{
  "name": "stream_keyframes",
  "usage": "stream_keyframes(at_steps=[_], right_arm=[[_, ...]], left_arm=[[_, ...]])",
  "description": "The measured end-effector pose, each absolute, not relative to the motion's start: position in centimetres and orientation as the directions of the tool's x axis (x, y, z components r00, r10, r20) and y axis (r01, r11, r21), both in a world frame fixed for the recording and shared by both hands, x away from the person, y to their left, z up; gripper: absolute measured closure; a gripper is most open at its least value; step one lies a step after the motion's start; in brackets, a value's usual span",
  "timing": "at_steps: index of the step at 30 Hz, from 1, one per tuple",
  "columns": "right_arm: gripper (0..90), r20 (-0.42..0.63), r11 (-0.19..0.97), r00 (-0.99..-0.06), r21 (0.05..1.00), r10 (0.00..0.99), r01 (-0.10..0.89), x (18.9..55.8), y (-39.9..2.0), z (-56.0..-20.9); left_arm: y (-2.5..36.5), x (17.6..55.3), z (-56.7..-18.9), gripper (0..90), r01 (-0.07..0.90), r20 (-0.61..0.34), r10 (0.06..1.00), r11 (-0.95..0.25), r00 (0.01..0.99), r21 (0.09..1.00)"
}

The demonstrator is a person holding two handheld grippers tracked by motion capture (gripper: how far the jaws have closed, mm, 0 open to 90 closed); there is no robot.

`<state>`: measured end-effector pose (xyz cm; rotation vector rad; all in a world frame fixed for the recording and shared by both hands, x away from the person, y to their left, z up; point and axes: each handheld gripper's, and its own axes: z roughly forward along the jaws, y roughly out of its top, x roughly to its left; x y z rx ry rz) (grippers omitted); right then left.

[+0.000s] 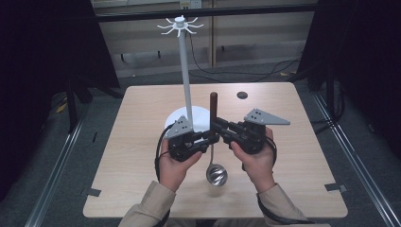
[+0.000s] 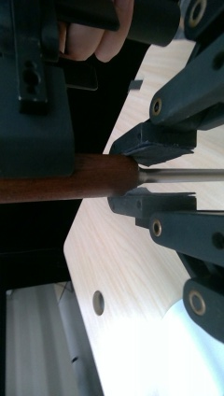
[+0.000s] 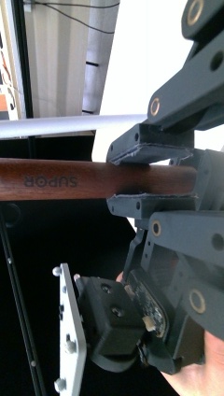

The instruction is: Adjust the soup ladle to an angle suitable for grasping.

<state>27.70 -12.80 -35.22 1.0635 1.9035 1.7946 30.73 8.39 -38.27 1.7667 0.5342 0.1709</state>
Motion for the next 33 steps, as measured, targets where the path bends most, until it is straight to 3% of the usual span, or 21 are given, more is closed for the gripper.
stream_keyframes(at_steps=[3,4,6,19,33], right_arm=[[71.9,0.262,-0.069,-0.679,0.952,0.686,0.298,27.7,-12.8,-35.2],[59.1,0.248,-0.075,-0.667,0.958,0.702,0.276,27.7,-12.9,-35.2],[57.6,0.235,-0.071,-0.665,0.962,0.709,0.264,27.5,-13.4,-35.3],[28.1,0.192,-0.012,-0.585,0.955,0.788,0.298,27.0,-18.1,-40.0],[2.6,0.12,0.104,-0.546,0.927,0.829,0.361,26.4,-19.2,-44.5]], left_arm=[[8.6,30.8,-38.2,74.5,0.262,-0.16,0.445,-0.178,0.881,0.949],[8.9,31.0,-38.3,74.5,0.257,-0.157,0.447,-0.173,0.881,0.951],[9.2,31.0,-38.2,74.4,0.266,-0.152,0.489,-0.173,0.859,0.949],[11.6,32.1,-37.6,74.4,0.279,-0.161,0.485,-0.181,0.86,0.943],[12.5,33.2,-36.3,74.4,0.276,-0.173,0.478,-0.152,0.861,0.949]])
